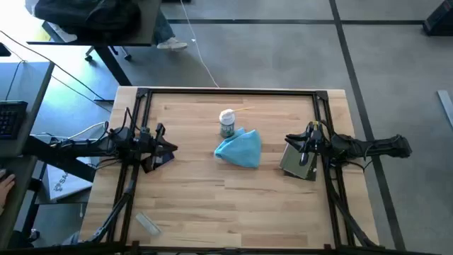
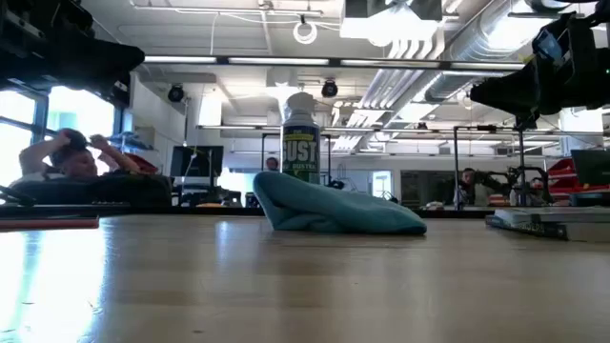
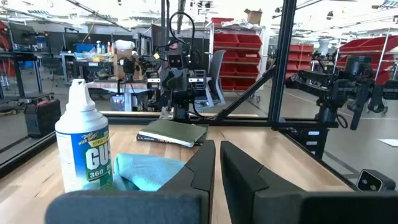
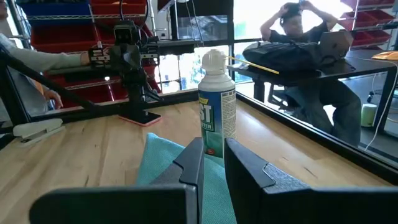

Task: Apply microfiber cloth
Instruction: Return to Home Position

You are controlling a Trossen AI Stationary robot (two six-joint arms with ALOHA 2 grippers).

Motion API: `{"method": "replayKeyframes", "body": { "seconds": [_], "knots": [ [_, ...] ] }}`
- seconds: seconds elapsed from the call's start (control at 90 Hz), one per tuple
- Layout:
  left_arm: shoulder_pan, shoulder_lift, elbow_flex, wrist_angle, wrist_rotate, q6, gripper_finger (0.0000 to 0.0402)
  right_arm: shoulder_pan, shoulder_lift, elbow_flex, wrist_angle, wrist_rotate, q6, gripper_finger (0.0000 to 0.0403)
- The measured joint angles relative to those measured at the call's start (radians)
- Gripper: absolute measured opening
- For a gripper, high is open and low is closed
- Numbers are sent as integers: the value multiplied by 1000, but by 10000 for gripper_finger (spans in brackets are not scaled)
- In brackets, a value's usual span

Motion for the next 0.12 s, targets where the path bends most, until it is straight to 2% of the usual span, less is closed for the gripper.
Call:
{"method": "replayKeyframes", "body": {
  "seconds": [0.122],
  "knots": [
    [0,0,0,0,0,0,7,0,0,0,0,0,0,32]
  ]
}}
